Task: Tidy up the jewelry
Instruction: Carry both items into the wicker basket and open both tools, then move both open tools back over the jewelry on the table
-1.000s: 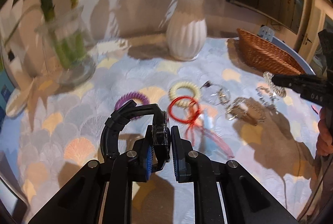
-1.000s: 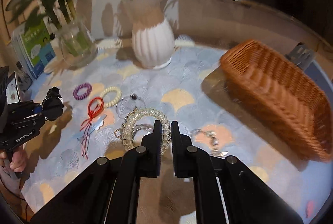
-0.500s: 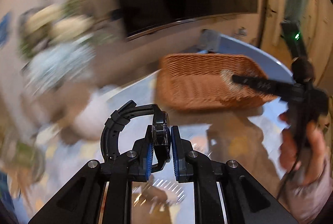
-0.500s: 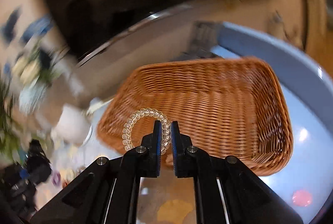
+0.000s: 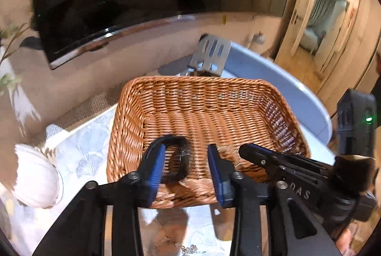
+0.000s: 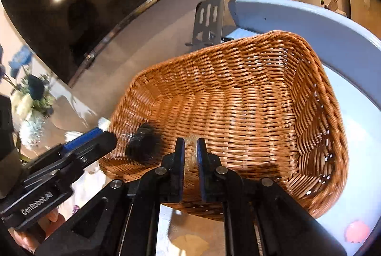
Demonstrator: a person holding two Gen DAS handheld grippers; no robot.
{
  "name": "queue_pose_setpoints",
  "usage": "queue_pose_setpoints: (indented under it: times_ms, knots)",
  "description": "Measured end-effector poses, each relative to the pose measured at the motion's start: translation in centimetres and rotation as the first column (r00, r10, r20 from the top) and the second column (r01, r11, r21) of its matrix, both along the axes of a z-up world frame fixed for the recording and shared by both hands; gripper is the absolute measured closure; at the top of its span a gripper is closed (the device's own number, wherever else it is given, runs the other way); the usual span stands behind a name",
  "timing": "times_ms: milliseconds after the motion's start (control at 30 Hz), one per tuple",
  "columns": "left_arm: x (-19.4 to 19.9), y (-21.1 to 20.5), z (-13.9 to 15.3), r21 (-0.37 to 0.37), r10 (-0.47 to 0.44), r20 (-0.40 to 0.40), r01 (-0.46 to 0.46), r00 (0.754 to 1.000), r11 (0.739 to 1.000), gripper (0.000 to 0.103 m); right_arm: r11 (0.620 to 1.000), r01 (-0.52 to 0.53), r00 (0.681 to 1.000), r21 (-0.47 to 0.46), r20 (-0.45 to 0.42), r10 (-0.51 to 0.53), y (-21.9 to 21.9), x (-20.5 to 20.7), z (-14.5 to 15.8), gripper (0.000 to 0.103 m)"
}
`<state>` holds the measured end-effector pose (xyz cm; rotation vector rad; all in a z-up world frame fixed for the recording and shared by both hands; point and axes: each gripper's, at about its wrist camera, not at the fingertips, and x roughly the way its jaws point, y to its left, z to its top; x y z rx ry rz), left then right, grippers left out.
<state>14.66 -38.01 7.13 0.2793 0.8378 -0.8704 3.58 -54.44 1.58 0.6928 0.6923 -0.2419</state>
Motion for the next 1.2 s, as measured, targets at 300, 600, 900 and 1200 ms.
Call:
queue_pose_setpoints:
  times_ms: [300, 600, 900, 1200]
  knots:
    - [-6.2, 11.5, 7.7, -0.081, 0.048, 0.15, -0.036, 0.988, 0.996, 0.045, 0.984, -0.111, 0.991, -0.136, 0.061, 0.12, 5.6, -1.9, 3.7, 0.075]
    - [-13.6, 28.6, 11.3, -0.117, 0.259, 0.283, -0.235, 0.923, 0.965, 0.029, 0.887, -0.437, 0.894, -0.152, 0.035, 0.446, 19.9, -5.6, 3.0, 0.064]
    - [-11.9, 38.2, 2.8, -0.101, 0.405, 0.084, -0.396, 0.911, 0.912, 0.029, 0.794, -0.585, 0.808, -0.167, -0.032, 0.588, 29.2, -6.4, -1.7, 0.064]
    - [-7.0, 38.0, -3.9, -0.084, 0.415, -0.133, -0.428, 0.9, 0.9, 0.03, 0.806, -0.576, 0.817, -0.138, -0.062, 0.573, 28.5, -5.7, -2.8, 0.064]
